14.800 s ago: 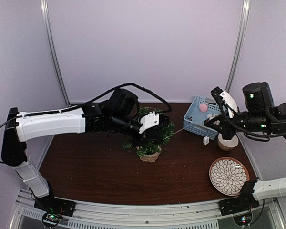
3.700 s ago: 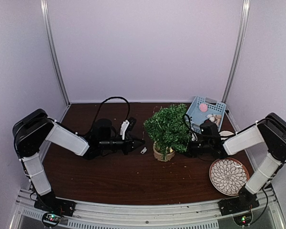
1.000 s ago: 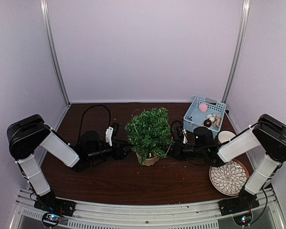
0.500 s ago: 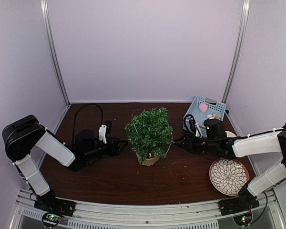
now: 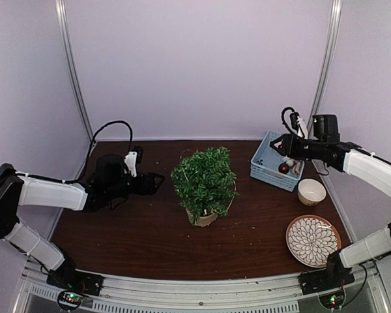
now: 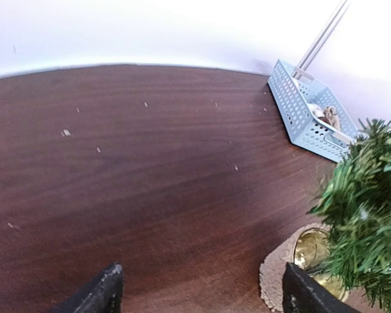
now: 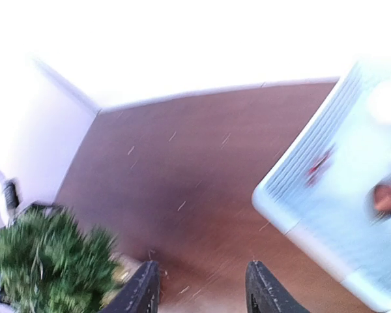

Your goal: Decorate the small christmas tree

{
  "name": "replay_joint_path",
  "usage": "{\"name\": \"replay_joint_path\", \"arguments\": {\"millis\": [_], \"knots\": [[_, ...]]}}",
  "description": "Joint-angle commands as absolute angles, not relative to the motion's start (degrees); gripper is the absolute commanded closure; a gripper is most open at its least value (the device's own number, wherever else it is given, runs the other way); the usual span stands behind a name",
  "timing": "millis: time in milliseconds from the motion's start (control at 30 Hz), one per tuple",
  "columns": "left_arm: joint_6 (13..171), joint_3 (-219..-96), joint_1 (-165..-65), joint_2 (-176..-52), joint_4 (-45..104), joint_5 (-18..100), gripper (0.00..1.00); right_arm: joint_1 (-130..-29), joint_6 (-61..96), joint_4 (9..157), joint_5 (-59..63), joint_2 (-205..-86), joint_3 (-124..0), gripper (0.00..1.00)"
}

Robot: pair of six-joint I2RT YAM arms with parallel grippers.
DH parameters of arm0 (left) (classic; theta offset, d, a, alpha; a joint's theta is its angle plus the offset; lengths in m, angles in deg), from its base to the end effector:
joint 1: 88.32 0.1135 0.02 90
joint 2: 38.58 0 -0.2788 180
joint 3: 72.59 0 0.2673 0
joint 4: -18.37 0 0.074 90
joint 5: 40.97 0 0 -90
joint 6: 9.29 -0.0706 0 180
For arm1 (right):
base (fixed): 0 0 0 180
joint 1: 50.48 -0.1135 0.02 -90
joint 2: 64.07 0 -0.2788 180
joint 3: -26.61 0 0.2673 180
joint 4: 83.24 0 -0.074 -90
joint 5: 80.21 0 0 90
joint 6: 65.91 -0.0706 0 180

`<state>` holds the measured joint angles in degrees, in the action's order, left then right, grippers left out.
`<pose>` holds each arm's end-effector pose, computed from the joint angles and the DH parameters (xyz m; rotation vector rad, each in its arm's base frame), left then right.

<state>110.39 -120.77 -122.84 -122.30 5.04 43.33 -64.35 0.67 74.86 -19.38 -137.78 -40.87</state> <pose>0.2766 -0.1988 0.1807 0.1551 2.0452 -0.8183 0.3094 0.1118 0.2881 -0.1514 2.1176 0.9191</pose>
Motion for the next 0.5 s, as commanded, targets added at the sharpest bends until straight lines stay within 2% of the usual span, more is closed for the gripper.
{"name": "replay_joint_path", "arguments": {"millis": [0, 267, 467], "knots": [[106.22, -124.90, -122.51, -119.17, 16.33, 47.42, 0.11, -59.18, 9.79, 64.36, -15.07, -142.69, -50.26, 0.51], [104.53, -128.49, -122.42, -120.16, 19.74, 47.58, 0.09, -57.95, 16.99, 58.87, -2.09, -162.39, -68.05, 0.52], [104.24, -128.95, -122.29, -120.26, 20.33, 47.54, 0.10, -56.70, 19.68, 55.16, 3.37, -176.70, -81.14, 0.55]]}}
